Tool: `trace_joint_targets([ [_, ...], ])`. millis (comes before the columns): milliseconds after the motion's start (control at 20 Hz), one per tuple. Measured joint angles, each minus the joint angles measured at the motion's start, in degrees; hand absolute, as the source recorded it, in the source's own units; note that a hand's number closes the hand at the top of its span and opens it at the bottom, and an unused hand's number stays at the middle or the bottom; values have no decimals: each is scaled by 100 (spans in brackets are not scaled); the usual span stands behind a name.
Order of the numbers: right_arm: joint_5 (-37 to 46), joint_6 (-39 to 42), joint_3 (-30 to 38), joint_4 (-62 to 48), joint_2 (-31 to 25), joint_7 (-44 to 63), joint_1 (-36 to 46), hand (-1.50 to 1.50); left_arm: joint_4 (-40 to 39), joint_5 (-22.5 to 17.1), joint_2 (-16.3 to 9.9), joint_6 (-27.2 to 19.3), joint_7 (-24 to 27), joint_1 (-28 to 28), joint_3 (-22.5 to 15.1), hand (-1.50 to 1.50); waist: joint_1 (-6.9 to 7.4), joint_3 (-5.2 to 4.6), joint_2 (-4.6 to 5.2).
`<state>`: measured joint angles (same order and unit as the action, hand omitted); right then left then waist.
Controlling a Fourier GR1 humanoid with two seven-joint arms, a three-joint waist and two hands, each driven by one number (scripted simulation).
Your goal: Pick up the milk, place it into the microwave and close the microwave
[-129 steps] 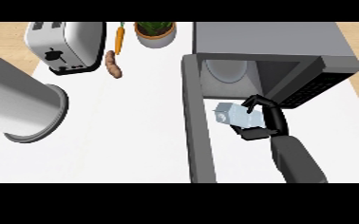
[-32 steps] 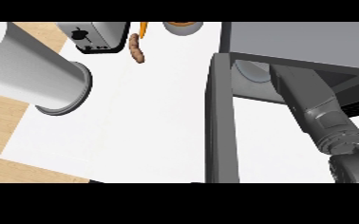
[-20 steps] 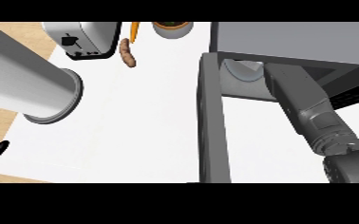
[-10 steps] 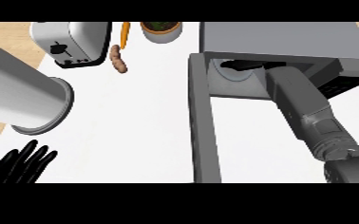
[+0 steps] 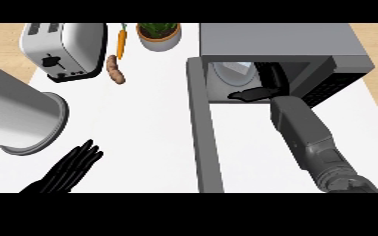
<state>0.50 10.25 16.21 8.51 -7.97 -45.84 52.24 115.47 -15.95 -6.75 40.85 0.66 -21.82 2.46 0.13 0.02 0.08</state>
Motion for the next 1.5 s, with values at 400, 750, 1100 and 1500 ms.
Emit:
trace_joint_targets([
  [400, 123, 152, -360, 643, 258, -277, -1347, -150, -410, 827, 300, -150, 200, 368, -378, 150, -209, -13, -83],
  [750, 178, 260, -620, 1560, 28, -415, -2674, -150, -1169, 1581, 481, -445, 377, 1041, -578, 150, -364, -24, -106],
  [1100, -115, 608, -651, 2910, -390, -330, -4172, -150, -1869, 2412, 525, -650, 652, 1690, -949, 150, -415, -31, -94],
  [1500, -842, 1187, -621, 5083, -846, 154, -5911, -150, -2883, 2945, 652, -1595, 1183, 2349, -1907, 150, -303, -26, -46],
])
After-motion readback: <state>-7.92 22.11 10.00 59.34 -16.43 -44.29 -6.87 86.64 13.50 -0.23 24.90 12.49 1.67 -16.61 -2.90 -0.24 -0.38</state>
